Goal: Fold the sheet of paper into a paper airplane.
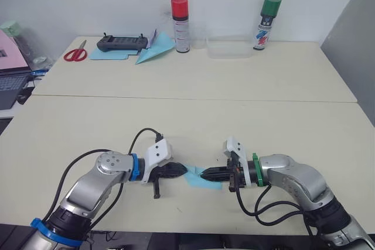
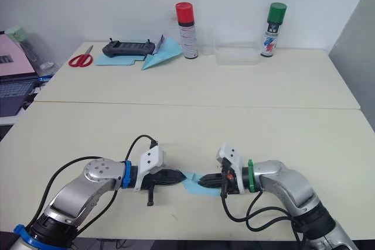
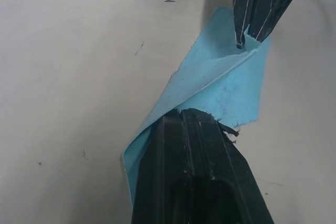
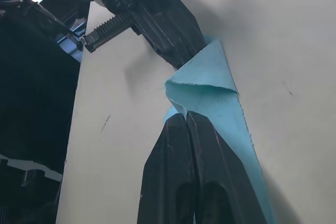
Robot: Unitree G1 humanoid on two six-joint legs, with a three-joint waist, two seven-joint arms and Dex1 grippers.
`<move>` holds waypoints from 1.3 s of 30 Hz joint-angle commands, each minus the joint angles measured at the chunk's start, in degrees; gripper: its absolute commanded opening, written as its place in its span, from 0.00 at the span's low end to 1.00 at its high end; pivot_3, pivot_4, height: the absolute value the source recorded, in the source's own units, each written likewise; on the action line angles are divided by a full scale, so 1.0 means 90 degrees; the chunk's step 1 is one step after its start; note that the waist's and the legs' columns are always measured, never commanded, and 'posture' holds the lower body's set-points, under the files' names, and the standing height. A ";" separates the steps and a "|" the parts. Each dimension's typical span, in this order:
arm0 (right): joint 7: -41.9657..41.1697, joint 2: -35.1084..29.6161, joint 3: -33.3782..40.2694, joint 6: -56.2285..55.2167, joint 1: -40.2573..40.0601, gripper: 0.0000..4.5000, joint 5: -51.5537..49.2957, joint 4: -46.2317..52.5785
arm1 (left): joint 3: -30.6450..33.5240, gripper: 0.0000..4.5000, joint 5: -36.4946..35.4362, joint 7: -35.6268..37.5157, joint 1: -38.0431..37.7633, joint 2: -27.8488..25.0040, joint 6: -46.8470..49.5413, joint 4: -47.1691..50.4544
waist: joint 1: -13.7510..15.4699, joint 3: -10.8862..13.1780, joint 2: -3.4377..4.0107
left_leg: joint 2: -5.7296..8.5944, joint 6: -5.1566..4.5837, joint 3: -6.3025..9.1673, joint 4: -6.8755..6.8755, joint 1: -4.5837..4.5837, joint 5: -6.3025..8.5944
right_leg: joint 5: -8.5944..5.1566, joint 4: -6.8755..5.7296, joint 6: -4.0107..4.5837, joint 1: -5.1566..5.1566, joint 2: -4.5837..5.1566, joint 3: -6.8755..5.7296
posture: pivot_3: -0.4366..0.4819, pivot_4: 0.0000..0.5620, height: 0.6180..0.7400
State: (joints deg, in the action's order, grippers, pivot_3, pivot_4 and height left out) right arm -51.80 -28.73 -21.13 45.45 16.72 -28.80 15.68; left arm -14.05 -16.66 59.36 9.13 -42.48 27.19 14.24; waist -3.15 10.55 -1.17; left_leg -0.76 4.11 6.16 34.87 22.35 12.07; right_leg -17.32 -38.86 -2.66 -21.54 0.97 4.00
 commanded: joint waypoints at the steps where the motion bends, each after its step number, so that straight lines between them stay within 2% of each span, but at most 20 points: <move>1: 0.0029 0.0088 -0.0110 -0.0150 0.0113 0.00 0.0204 -0.0111 | -0.0050 0.00 0.0226 -0.0120 -0.0213 -0.0176 0.0307 -0.0194 | -0.0008 0.0000 0.0000 | -0.0001 0.0000 0.0000 0.0000 -0.0001 0.0000 | 0.0000 0.0000 0.0001 0.0001 0.0000 -0.0001 | 0.48 0.27 1.00; 9: -0.0111 0.0089 -0.0268 -0.0165 0.0151 0.00 0.0386 -0.0188 | 0.0178 0.00 0.0096 -0.0012 -0.0388 -0.0400 0.0417 -0.0009 | -0.0035 0.0000 -0.0001 | -0.0008 0.0000 0.0001 -0.0002 -0.0002 0.0000 | 0.0000 -0.0002 0.0000 -0.0002 -0.0006 -0.0002 | 0.48 0.27 1.00; 13: -0.0159 0.0078 -0.0268 -0.0193 0.0210 0.00 0.0424 -0.0234 | 0.0478 0.00 -0.0226 0.0302 -0.0509 -0.0832 0.0584 0.0168 | -0.0049 0.0001 -0.0002 | -0.0012 0.0000 -0.0002 -0.0007 0.0000 0.0000 | 0.0000 -0.0004 0.0001 -0.0013 -0.0007 -0.0001 | 0.48 0.27 1.00; 16: -0.0156 0.0088 -0.0247 -0.0239 0.0272 0.00 0.0469 -0.0301 | 0.1003 0.00 -0.0998 0.0675 -0.0438 -0.1095 0.0997 0.0510 | -0.0052 0.0006 -0.0007 | -0.0013 0.0000 -0.0005 -0.0009 0.0008 0.0000 | -0.0005 -0.0005 0.0010 -0.0022 -0.0007 -0.0002 | 0.48 0.27 1.00; 18: -0.0170 0.0080 -0.0237 -0.0233 0.0296 0.00 0.0467 -0.0308 | 0.1237 0.00 -0.1454 0.0535 -0.0122 -0.0873 0.1338 0.0652 | -0.0028 0.0007 -0.0008 | -0.0011 0.0001 0.0000 -0.0006 0.0035 0.0000 | -0.0003 -0.0006 0.0007 -0.0046 -0.0007 -0.0006 | 0.48 0.27 1.00; 21: -0.0205 0.0052 -0.0247 -0.0230 0.0295 0.00 0.0465 -0.0271 | 0.1059 0.00 -0.1355 -0.0102 0.0450 -0.0204 0.1477 0.0551 | 0.0052 0.0013 -0.0018 | 0.0000 0.0001 0.0005 0.0007 0.0062 -0.0001 | 0.0017 -0.0003 -0.0027 -0.0059 0.0000 -0.0011 | 0.48 0.27 1.00; 24: -0.0217 0.0038 -0.0260 -0.0223 0.0278 0.00 0.0479 -0.0226 | 0.0714 0.00 -0.1175 -0.0391 0.0656 0.0262 0.1533 0.0508 | 0.0061 0.0014 -0.0022 | 0.0008 0.0002 -0.0001 0.0007 0.0066 -0.0001 | 0.0020 0.0004 -0.0034 -0.0056 0.0007 -0.0006 | 0.48 0.27 1.00; 33: -0.0181 0.0053 -0.0124 -0.0179 0.0326 0.00 0.0405 -0.0127 | -0.0565 0.00 0.0186 -0.0331 0.0500 0.0178 0.0581 -0.0261 | 0.0038 0.0014 -0.0023 | 0.0006 0.0002 0.0005 0.0000 0.0064 0.0000 | 0.0018 -0.0001 -0.0029 -0.0058 0.0004 -0.0010 | 0.48 0.27 1.00; 36: -0.0456 -0.0063 -0.0062 0.0028 0.0329 0.12 0.0112 0.0040 | -0.0743 0.00 0.0446 -0.0339 0.0579 0.0235 0.0362 -0.0646 | 0.0040 0.0013 -0.0021 | 0.0009 0.0002 0.0001 0.0004 0.0056 -0.0001 | 0.0019 -0.0001 -0.0031 -0.0048 0.0007 -0.0007 | 0.48 0.27 1.00; 39: -0.0761 -0.0374 0.0005 0.0466 0.0324 0.36 -0.0257 0.0293 | -0.0815 0.00 0.0522 -0.0317 0.0648 0.0329 0.0242 -0.0842 | 0.0070 0.0011 -0.0018 | 0.0010 0.0002 0.0003 0.0009 0.0047 -0.0001 | 0.0020 0.0000 -0.0032 -0.0035 0.0008 -0.0008 | 0.48 0.27 1.00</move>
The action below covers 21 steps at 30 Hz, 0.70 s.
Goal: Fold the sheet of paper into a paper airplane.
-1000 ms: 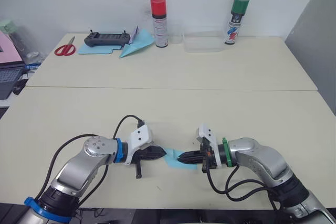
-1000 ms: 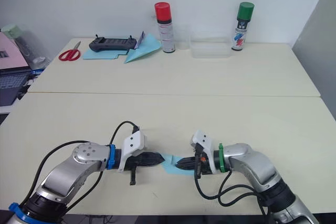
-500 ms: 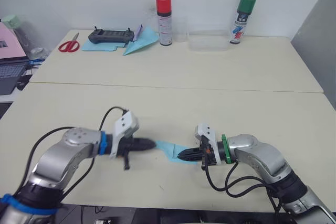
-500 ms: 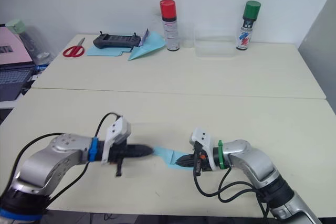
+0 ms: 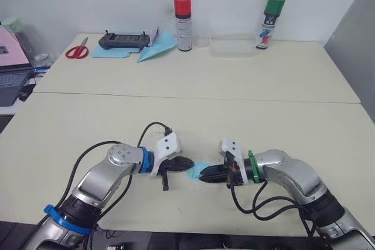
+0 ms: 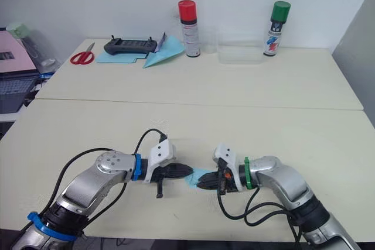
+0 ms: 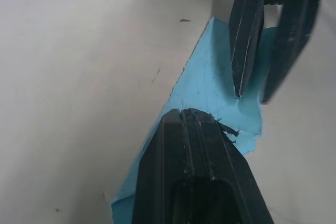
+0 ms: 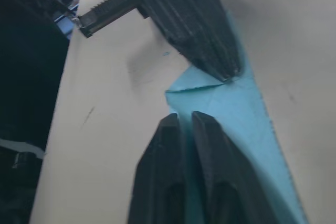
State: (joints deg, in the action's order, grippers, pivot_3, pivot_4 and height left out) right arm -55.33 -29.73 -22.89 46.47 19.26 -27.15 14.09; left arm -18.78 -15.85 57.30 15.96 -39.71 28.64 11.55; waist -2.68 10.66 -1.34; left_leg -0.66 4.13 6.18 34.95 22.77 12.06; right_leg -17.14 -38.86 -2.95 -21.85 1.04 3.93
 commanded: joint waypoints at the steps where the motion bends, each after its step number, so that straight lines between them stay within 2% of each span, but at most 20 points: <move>1: -0.0596 -0.0466 0.0196 0.0563 0.0035 0.42 -0.0639 0.0604 | -0.0307 0.00 0.0445 -0.0081 -0.0098 0.0046 0.0064 -0.0574 | 0.0038 -0.0002 0.0004 | 0.0002 0.0000 0.0000 0.0001 -0.0005 0.0000 | 0.0000 0.0000 0.0000 0.0006 0.0001 0.0000 | 0.48 0.27 1.00; 4: -0.0974 -0.0945 0.0129 0.0828 -0.0033 0.42 -0.0866 0.0807 | -0.0350 0.00 0.0494 -0.0080 -0.0071 0.0109 0.0032 -0.0648 | 0.0084 -0.0005 0.0001 | 0.0004 0.0000 0.0001 0.0005 -0.0007 0.0000 | 0.0000 0.0006 -0.0002 0.0012 0.0004 -0.0001 | 0.48 0.27 1.00; 8: -0.0872 -0.0977 0.0217 0.0546 -0.0055 0.42 -0.0694 0.0661 | -0.0362 0.00 0.0522 -0.0075 -0.0054 0.0135 0.0000 -0.0704 | 0.0089 -0.0009 0.0006 | 0.0004 0.0000 0.0002 0.0005 -0.0013 0.0000 | 0.0000 0.0006 -0.0002 0.0017 0.0004 -0.0001 | 0.48 0.27 1.00; 11: -0.0576 -0.0681 0.0839 0.0753 0.0170 0.42 -0.1043 0.0453 | -0.0340 0.00 0.0509 -0.0090 -0.0072 0.0143 0.0021 -0.0695 | 0.0091 -0.0009 0.0005 | 0.0004 0.0000 0.0001 0.0006 -0.0013 0.0000 | 0.0002 0.0006 -0.0005 0.0019 0.0003 0.0000 | 0.48 0.27 1.00; 14: -0.0032 -0.0055 0.1532 0.0949 0.0556 0.42 -0.1410 0.0113 | -0.0322 0.00 0.0500 -0.0079 -0.0113 0.0113 0.0039 -0.0647 | 0.0086 -0.0009 0.0006 | 0.0005 -0.0001 -0.0002 0.0009 -0.0017 0.0000 | 0.0007 0.0005 -0.0013 0.0022 0.0004 0.0003 | 0.48 0.27 1.00; 16: 0.0281 0.0297 0.1593 0.0888 0.0716 0.42 -0.1324 -0.0070 | -0.0324 0.00 0.0514 -0.0070 -0.0113 0.0105 0.0023 -0.0650 | 0.0087 -0.0011 0.0007 | 0.0003 -0.0001 0.0000 0.0009 -0.0023 -0.0001 | 0.0008 0.0004 -0.0013 0.0028 0.0002 0.0001 | 0.48 0.27 1.00; 19: 0.0629 0.0529 0.1097 0.0138 0.0633 0.29 -0.0447 -0.0415 | -0.0344 0.00 0.0538 -0.0067 -0.0082 0.0112 0.0018 -0.0686 | 0.0099 -0.0015 0.0006 | 0.0002 -0.0001 0.0006 0.0005 -0.0022 0.0000 | 0.0005 0.0008 -0.0010 0.0029 0.0002 -0.0006 | 0.48 0.27 1.00; 21: 0.0608 0.0506 0.0752 -0.0266 0.0489 0.15 -0.0038 -0.0527 | -0.0364 0.00 0.0547 -0.0053 -0.0048 0.0117 0.0024 -0.0692 | 0.0101 -0.0016 0.0008 | 0.0004 -0.0001 0.0005 0.0004 -0.0019 0.0000 | 0.0005 0.0014 -0.0010 0.0027 0.0004 -0.0005 | 0.48 0.27 1.00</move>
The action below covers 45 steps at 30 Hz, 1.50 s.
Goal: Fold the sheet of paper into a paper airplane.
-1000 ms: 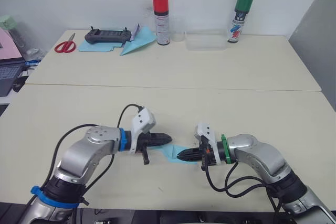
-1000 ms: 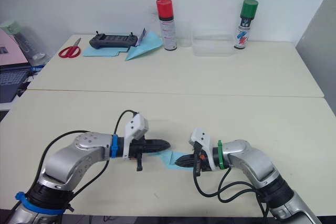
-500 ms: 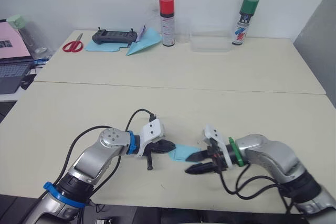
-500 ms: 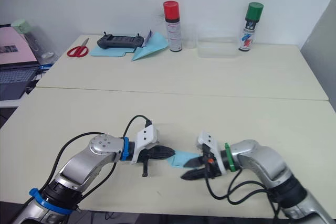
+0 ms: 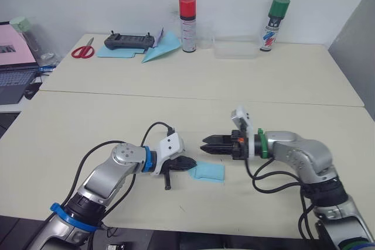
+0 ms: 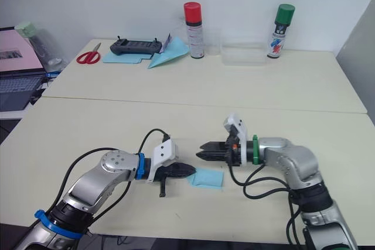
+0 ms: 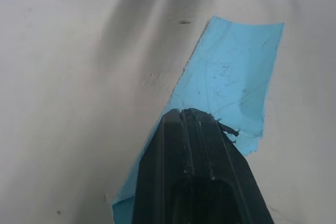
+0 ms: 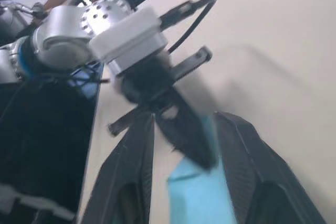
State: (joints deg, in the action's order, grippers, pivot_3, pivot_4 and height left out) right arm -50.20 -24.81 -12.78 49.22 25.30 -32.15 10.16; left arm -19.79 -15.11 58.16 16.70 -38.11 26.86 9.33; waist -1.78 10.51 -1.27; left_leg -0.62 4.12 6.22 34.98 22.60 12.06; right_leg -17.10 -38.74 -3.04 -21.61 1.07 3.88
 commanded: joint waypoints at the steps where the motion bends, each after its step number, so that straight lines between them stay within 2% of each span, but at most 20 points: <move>1: 0.0002 -0.0089 -0.0524 -0.0752 -0.0248 0.04 0.0699 -0.0099 | -0.0254 0.00 0.0460 -0.0129 -0.0115 -0.0073 0.0230 -0.0439 | 0.0001 0.0000 0.0000 | 0.0002 0.0000 -0.0001 0.0000 0.0003 0.0000 | 0.0000 0.0002 -0.0001 0.0000 0.0002 0.0001 | 0.48 0.27 1.00; 2: -0.0024 -0.0117 -0.0607 -0.0868 -0.0285 0.01 0.0814 -0.0105 | -0.0253 0.00 0.0454 -0.0116 -0.0107 -0.0082 0.0236 -0.0433 | -0.0003 0.0001 0.0002 | 0.0002 0.0000 -0.0002 0.0001 0.0003 0.0000 | 0.0001 0.0002 -0.0001 0.0000 0.0002 0.0002 | 0.48 0.27 1.00; 10: -0.0082 -0.0460 -0.1020 -0.1462 -0.0760 0.01 0.1527 -0.0205 | -0.0274 0.00 0.0443 -0.0044 -0.0096 -0.0157 0.0256 -0.0415 | -0.0009 -0.0002 0.0006 | 0.0000 0.0000 -0.0004 0.0002 -0.0004 0.0000 | 0.0002 -0.0001 -0.0003 0.0003 0.0001 0.0005 | 0.48 0.27 1.00; 13: -0.0057 -0.0570 -0.0833 -0.1510 -0.0966 0.01 0.1540 -0.0239 | -0.0280 0.00 0.0432 -0.0039 -0.0094 -0.0158 0.0272 -0.0403 | -0.0006 -0.0003 0.0006 | 0.0000 0.0000 -0.0002 0.0002 -0.0005 0.0000 | 0.0002 0.0000 -0.0003 0.0006 0.0001 0.0003 | 0.48 0.27 1.00; 22: -0.0403 -0.1632 -0.0093 -0.1510 -0.1988 0.01 0.1329 0.0444 | -0.0274 0.00 0.0396 -0.0041 -0.0152 -0.0204 0.0271 -0.0389 | 0.0001 -0.0026 -0.0006 | 0.0001 0.0000 -0.0002 -0.0001 -0.0015 0.0001 | 0.0001 0.0022 -0.0002 0.0028 0.0004 0.0002 | 0.48 0.27 1.00; 25: -0.0371 -0.1543 0.0290 -0.1466 -0.1972 0.01 0.0964 0.0737 | -0.0265 0.00 0.0397 -0.0038 -0.0185 -0.0215 0.0242 -0.0395 | -0.0006 -0.0026 -0.0007 | 0.0000 0.0000 -0.0003 -0.0001 -0.0017 0.0001 | -0.0011 0.0022 0.0017 0.0028 0.0004 0.0004 | 0.48 0.27 1.00; 29: -0.0149 -0.1024 0.0573 -0.1387 -0.1534 0.01 0.0521 0.1004 | -0.0255 0.00 0.0406 -0.0024 -0.0232 -0.0194 0.0195 -0.0407 | -0.0022 -0.0025 -0.0005 | -0.0001 0.0000 -0.0005 -0.0002 -0.0017 0.0001 | -0.0010 0.0018 0.0016 0.0025 0.0003 0.0006 | 0.48 0.27 1.00; 33: -0.0112 -0.0565 -0.0039 -0.1262 -0.1252 0.01 0.0619 0.1016 | -0.0282 0.00 0.0405 0.0009 -0.0249 -0.0167 0.0164 -0.0422 | -0.0006 -0.0025 -0.0009 | -0.0004 0.0000 -0.0003 -0.0002 -0.0020 0.0001 | -0.0010 0.0013 0.0017 0.0024 0.0000 0.0005 | 0.48 0.27 1.00; 38: -0.0498 -0.0533 -0.1118 -0.1608 -0.1193 0.01 0.1248 0.0401 | -0.0315 0.00 0.0438 0.0064 -0.0174 -0.0141 0.0111 -0.0464 | -0.0009 -0.0024 -0.0006 | -0.0005 0.0000 0.0001 -0.0014 -0.0015 0.0001 | -0.0006 0.0018 0.0009 0.0019 0.0000 -0.0002 | 0.48 0.27 1.00; 43: -0.0720 -0.0629 -0.1477 -0.2115 -0.1077 0.01 0.1785 -0.0262 | -0.0119 0.00 0.0255 0.0043 -0.0153 -0.0091 0.0195 -0.0318 | -0.0015 -0.0027 -0.0008 | -0.0004 0.0000 -0.0007 -0.0011 -0.0030 0.0001 | -0.0012 0.0021 0.0020 0.0029 0.0001 0.0004 | 0.48 0.27 1.00; 45: -0.0727 -0.0645 -0.1498 -0.2219 -0.1068 0.01 0.1898 -0.0343 | 0.0256 0.00 -0.0260 0.0036 -0.0165 0.0126 0.0349 -0.0061 | -0.0016 -0.0027 -0.0007 | -0.0005 0.0000 -0.0006 -0.0011 -0.0031 0.0001 | -0.0018 0.0017 0.0031 0.0029 0.0001 0.0004 | 0.48 0.27 1.00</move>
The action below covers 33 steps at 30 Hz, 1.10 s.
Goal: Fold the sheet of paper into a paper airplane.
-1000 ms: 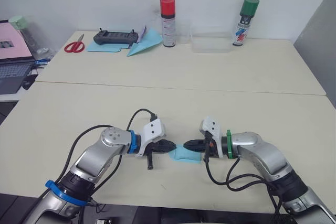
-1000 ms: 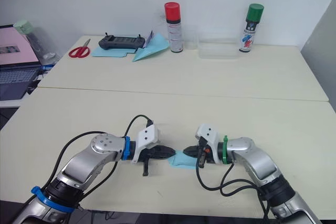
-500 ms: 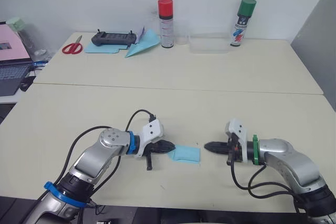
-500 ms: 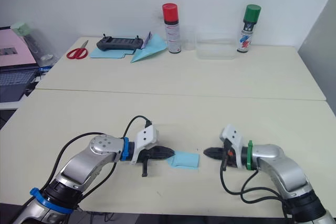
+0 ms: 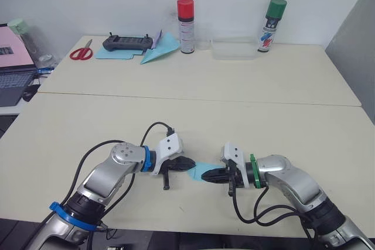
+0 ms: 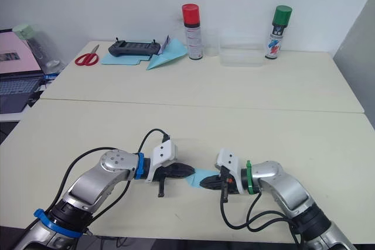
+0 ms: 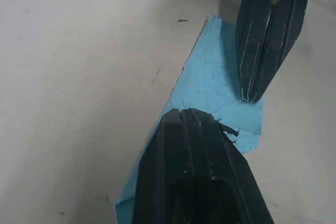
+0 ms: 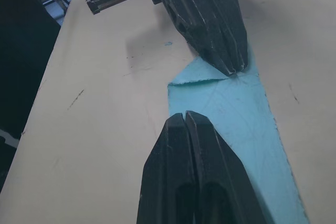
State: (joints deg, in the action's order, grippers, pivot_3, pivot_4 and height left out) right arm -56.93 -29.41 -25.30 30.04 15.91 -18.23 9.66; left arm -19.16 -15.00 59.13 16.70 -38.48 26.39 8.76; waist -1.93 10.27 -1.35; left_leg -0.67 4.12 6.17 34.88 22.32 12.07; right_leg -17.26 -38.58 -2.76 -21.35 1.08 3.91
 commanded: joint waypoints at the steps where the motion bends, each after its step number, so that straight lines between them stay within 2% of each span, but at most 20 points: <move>1: 0.0008 -0.0139 -0.0109 -0.0133 -0.0024 0.01 0.0388 -0.0317 | 0.0368 0.00 -0.0483 -0.0150 -0.0133 0.0314 0.0522 0.0082 | -0.0001 0.0001 0.0000 | 0.0000 0.0000 -0.0001 0.0000 -0.0001 0.0000 | -0.0001 -0.0001 0.0001 0.0000 0.0000 0.0001 | 0.48 0.27 1.00; 4: 0.0018 -0.0134 -0.0095 -0.0255 -0.0010 0.01 0.0487 -0.0423 | 0.0611 0.00 -0.0644 -0.0407 0.0034 0.0669 0.0692 0.0163 | 0.0004 0.0009 -0.0013 | 0.0000 0.0000 0.0004 0.0001 0.0006 0.0000 | 0.0014 -0.0002 -0.0025 -0.0003 0.0000 -0.0004 | 0.48 0.27 1.00; 9: 0.0024 -0.0153 -0.0073 -0.0291 0.0005 0.01 0.0486 -0.0507 | 0.0349 0.00 -0.0468 -0.0594 -0.0035 0.0901 0.0732 0.0270 | 0.0002 0.0011 -0.0015 | 0.0000 0.0000 0.0004 0.0002 0.0008 0.0000 | 0.0017 -0.0003 -0.0030 -0.0005 -0.0002 -0.0002 | 0.48 0.27 1.00; 12: 0.0019 -0.0180 -0.0058 -0.0287 0.0000 0.01 0.0484 -0.0519 | 0.0173 0.00 -0.0177 -0.0754 -0.0094 0.0929 0.0625 0.0097 | 0.0004 0.0011 -0.0015 | 0.0001 0.0001 0.0005 0.0002 0.0008 0.0000 | 0.0018 -0.0003 -0.0030 -0.0004 -0.0002 -0.0002 | 0.48 0.27 1.00; 17: 0.0046 -0.0202 -0.0017 -0.0251 -0.0007 0.01 0.0477 -0.0542 | 0.0124 0.00 0.0251 -0.0841 -0.0285 0.0646 0.0436 -0.0152 | 0.0005 0.0010 -0.0014 | 0.0002 0.0001 0.0004 0.0002 0.0005 0.0000 | 0.0018 -0.0003 -0.0030 -0.0002 -0.0001 -0.0001 | 0.48 0.27 1.00; 24: 0.0082 -0.0222 0.0106 -0.0142 -0.0007 0.01 0.0391 -0.0503 | 0.0882 0.00 0.0254 -0.0752 -0.1304 -0.0375 -0.0072 -0.0234 | -0.0031 0.0002 -0.0005 | -0.0004 0.0001 0.0002 -0.0003 -0.0002 0.0000 | 0.0011 -0.0004 -0.0018 -0.0002 -0.0001 0.0001 | 0.48 0.27 1.00; 29: 0.0077 -0.0152 0.0182 -0.0190 0.0043 0.01 0.0319 -0.0502 | 0.1417 0.00 -0.0053 -0.0789 -0.1309 -0.0335 -0.0163 -0.0161 | -0.0012 -0.0001 0.0001 | -0.0002 0.0002 -0.0005 -0.0002 -0.0034 0.0001 | -0.0011 0.0001 0.0020 -0.0001 0.0009 0.0009 | 0.48 0.27 1.00; 33: 0.0061 0.0135 0.0893 0.0024 0.0129 0.01 -0.0557 0.0054 | 0.2172 0.00 -0.0769 -0.0803 -0.1009 -0.0157 -0.0006 0.0244 | -0.0001 0.0026 -0.0014 | -0.0004 0.0002 -0.0007 0.0001 -0.0017 0.0000 | -0.0012 -0.0007 0.0020 0.0000 0.0009 0.0009 | 0.48 0.27 1.00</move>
State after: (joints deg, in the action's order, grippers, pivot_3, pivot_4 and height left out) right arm -56.93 -28.45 -21.75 28.96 16.45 -19.75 7.64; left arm -3.33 -19.62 52.04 6.60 -39.43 26.08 9.07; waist -1.94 10.51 -1.47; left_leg -0.72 4.14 6.14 34.93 22.45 12.05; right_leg -17.34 -38.69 -2.60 -21.55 1.13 3.97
